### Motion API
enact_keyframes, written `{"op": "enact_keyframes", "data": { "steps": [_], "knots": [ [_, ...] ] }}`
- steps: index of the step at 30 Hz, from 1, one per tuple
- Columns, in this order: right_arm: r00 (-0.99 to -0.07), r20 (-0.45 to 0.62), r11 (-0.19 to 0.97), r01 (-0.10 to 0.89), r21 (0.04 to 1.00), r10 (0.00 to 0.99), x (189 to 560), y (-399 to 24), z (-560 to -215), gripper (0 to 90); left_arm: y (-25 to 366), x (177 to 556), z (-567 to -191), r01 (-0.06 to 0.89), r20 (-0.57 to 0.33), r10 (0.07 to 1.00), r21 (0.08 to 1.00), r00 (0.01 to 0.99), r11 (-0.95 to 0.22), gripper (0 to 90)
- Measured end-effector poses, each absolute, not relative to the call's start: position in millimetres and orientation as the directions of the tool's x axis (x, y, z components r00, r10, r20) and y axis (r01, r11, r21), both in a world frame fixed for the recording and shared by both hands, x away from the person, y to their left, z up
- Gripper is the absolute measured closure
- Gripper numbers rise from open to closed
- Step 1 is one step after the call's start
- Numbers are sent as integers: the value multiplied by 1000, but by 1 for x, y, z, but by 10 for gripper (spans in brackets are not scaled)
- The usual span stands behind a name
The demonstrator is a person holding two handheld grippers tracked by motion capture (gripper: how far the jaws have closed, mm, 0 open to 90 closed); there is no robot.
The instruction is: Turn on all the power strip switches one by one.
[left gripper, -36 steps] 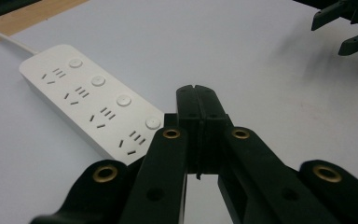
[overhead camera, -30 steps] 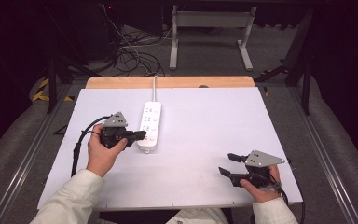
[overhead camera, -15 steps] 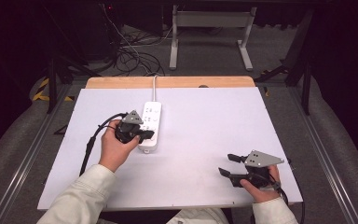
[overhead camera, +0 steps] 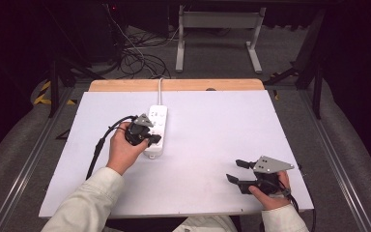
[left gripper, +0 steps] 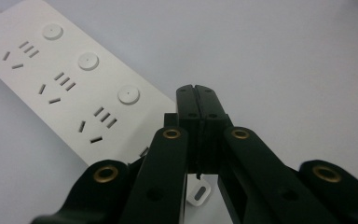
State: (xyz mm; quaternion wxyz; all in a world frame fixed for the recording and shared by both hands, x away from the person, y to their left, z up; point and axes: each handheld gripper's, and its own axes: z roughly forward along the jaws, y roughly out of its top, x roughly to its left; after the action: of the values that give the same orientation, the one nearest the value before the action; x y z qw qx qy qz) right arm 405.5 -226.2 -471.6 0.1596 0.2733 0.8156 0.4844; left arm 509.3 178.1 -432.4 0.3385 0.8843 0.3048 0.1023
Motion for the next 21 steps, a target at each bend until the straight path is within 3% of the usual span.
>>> {"op": "enact_keyframes", "data": {
  "steps": [21],
  "knots": [
    [-801, 10, 383, 297, 875, 599, 406, -226, -473, 365, 176, 519, -446, 498, 0, 639, 626, 769, -600, 900]
  ]
}}
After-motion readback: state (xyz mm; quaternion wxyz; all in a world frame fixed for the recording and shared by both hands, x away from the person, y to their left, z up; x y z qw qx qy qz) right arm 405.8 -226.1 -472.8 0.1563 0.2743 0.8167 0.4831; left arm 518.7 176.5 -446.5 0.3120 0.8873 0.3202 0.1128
